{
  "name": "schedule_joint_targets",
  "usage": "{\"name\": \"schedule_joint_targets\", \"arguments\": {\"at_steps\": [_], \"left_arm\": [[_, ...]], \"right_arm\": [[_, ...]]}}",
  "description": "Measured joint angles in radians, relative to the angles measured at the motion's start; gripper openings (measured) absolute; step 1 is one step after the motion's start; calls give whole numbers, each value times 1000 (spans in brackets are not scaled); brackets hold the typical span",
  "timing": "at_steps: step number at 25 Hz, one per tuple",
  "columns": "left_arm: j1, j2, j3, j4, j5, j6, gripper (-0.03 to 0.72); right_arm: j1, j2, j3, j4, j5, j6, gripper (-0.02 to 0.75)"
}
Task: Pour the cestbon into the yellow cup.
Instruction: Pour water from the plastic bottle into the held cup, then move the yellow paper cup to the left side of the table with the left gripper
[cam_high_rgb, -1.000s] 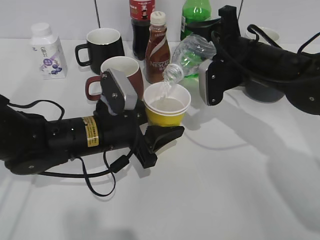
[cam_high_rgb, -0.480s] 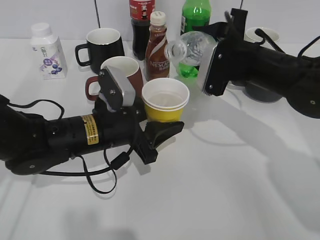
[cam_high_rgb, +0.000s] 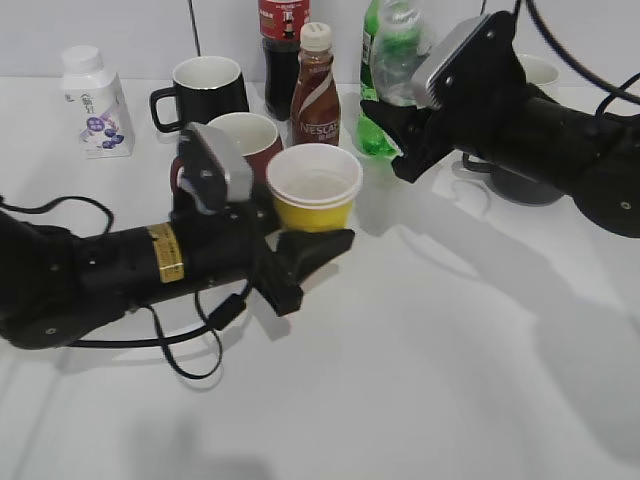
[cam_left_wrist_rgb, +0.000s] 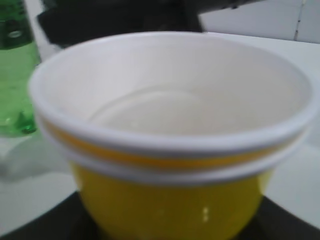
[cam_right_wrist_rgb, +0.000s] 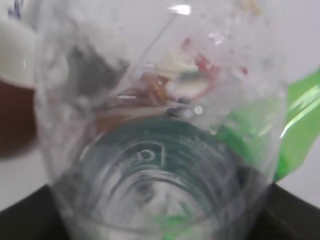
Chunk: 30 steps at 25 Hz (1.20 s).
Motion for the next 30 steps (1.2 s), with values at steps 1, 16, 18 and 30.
{"name": "schedule_joint_targets", "arguments": {"at_steps": [1, 16, 18, 30], "left_arm": [[6, -8, 11, -5, 0, 0, 421], [220, -225, 206, -67, -29, 0, 421], [257, -241, 215, -69, -24, 0, 421], [437, -245, 213, -175, 11, 0, 421]], "right_arm": [[0, 0, 0, 0, 0, 62, 465], [0, 0, 0, 80, -53, 407, 465], [0, 2, 0, 100, -53, 410, 465], [0, 31, 0, 146, -38, 414, 465]]}}
